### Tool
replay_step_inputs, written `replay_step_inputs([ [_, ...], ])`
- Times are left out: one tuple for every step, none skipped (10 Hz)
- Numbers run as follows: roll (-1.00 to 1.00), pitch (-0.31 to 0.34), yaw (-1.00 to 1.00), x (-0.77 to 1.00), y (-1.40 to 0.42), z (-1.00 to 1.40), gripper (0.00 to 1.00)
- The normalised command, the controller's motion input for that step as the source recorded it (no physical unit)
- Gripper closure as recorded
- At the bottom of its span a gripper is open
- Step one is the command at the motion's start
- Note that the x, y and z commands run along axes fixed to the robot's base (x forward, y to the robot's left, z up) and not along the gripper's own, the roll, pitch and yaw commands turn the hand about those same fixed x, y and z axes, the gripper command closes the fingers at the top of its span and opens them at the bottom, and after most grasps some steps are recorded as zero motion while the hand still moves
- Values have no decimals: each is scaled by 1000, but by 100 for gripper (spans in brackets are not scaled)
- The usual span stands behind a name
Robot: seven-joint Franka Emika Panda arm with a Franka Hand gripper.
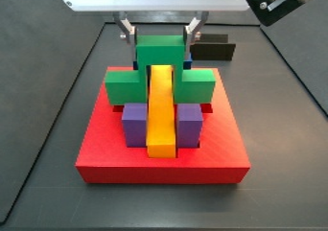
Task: Pick up the green object. Move up. Place the green object on the fixture. Regrasp the green object. Move to above the board. Insert the green object.
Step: Insert the green object.
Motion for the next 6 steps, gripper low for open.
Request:
replay_step_inputs([
  [89,0,0,0,-31,-180,100],
  [63,0,0,0,0,-249,100],
  [63,0,0,0,0,-334,100],
  [73,0,0,0,0,-369,100],
  [74,0,0,0,0,-354,100],
  [64,0,0,0,0,-334,100],
])
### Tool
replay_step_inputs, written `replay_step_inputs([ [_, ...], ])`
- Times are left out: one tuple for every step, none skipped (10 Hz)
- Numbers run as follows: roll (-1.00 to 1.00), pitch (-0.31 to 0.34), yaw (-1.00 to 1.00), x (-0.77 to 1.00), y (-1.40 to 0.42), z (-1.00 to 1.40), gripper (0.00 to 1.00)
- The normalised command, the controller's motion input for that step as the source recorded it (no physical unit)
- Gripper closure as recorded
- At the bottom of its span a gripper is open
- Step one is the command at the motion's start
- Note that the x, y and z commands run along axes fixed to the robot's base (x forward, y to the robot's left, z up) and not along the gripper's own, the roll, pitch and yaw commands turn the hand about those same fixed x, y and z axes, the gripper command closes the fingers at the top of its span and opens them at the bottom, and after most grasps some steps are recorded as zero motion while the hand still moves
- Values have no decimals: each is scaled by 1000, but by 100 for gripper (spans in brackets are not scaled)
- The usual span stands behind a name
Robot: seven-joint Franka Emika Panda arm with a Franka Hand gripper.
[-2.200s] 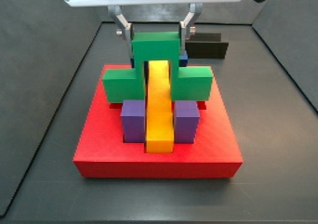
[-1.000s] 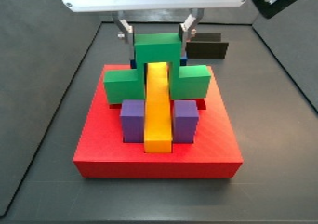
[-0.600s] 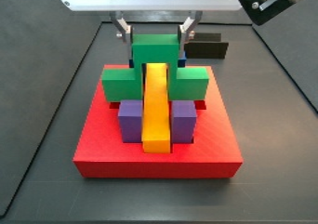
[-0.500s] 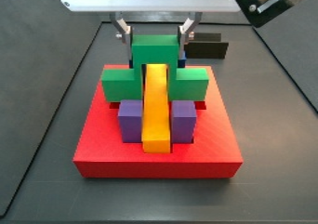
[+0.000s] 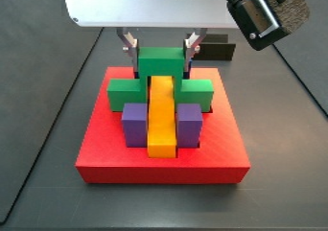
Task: Pick up the green object. Move up. Place the green object on the fixture. Regrasp the green object. Move to above the board. Insert the green object.
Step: Insert the green object.
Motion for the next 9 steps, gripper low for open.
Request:
replay_step_inputs([
  [59,0,0,0,0,-329,100],
  [0,0,0,69,-57,-157,100],
  [11,57,0,323,-300,0,100],
  [0,21,0,329,-197,-20,100],
  [0,0,0,300,-17,-100,100],
  [33,23,-37,183,63,-186,100],
  [-3,0,-6,211,269,-220,100],
  [-121,0,0,246,426,-314,100],
  [-173,-6,-14,131,434,-531,100],
])
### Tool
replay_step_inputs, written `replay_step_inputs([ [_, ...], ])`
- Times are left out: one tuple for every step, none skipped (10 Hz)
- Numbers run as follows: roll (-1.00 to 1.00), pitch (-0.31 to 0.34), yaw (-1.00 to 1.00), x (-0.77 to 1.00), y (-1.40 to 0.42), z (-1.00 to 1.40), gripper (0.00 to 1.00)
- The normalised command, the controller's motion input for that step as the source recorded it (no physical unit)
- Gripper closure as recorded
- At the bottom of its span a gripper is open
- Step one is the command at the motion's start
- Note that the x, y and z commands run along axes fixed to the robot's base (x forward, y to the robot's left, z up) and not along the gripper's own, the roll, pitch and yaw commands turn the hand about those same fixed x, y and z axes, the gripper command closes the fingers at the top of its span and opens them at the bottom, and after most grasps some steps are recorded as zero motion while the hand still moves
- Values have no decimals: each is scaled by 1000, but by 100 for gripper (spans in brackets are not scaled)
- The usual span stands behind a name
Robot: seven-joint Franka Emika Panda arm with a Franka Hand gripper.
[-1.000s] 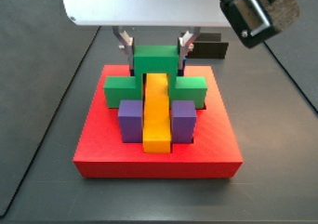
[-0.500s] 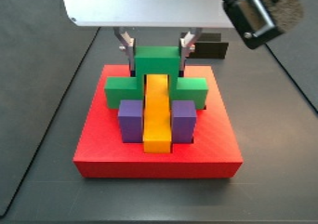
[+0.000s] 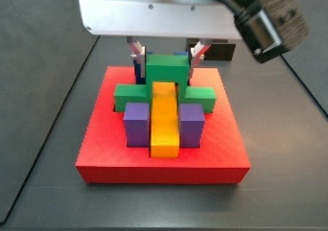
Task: Pick up the green object. Move up. Place the green object on the fixture. Regrasp the green object. Move to above the board. Insert the green object.
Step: Insert the green object.
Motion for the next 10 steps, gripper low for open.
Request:
replay_step_inputs([
  [-196,-17,0,146,343,-626,100],
  [-119,-27,0,149,143,-746,100],
  [9,0,0,186,-57,-731,100],
  [149,20,134,109,-343,-609,100],
  [133,1,97,0,-334,-457,100],
  [157,0,137,0,-380,-357,100],
  [131,0,117,0,-309,-411,100],
  [13,0,0,131,-26,-491,100],
  [0,0,0,146,0,-611,100],
  [-27,0,0,0,0,-294,100],
])
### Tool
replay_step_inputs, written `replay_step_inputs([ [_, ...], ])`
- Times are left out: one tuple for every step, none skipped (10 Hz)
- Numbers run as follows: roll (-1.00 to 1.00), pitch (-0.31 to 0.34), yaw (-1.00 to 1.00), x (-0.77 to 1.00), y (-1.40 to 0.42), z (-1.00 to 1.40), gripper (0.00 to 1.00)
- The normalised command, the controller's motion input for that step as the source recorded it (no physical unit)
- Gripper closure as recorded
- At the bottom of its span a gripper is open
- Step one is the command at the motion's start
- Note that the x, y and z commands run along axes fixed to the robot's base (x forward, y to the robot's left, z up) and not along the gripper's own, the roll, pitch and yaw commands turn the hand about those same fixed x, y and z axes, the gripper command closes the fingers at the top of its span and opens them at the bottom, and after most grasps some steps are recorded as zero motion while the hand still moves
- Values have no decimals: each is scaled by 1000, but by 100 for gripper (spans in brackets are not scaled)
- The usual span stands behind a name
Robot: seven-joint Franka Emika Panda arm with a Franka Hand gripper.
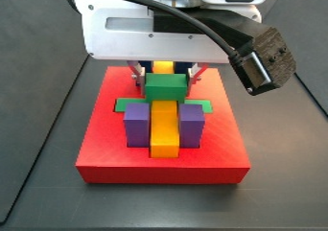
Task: Pick up the green object. Move up. Place the green object on the fixture. Regrasp the green object. Move to above the board. Insert the green object.
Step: Insert the green object.
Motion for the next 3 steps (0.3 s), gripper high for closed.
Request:
replay_step_inputs([
  [-33,0,0,0,0,-200,100],
  [9,6,0,31,0,-109,100],
  [121,-57,0,-109,-94,0,100],
])
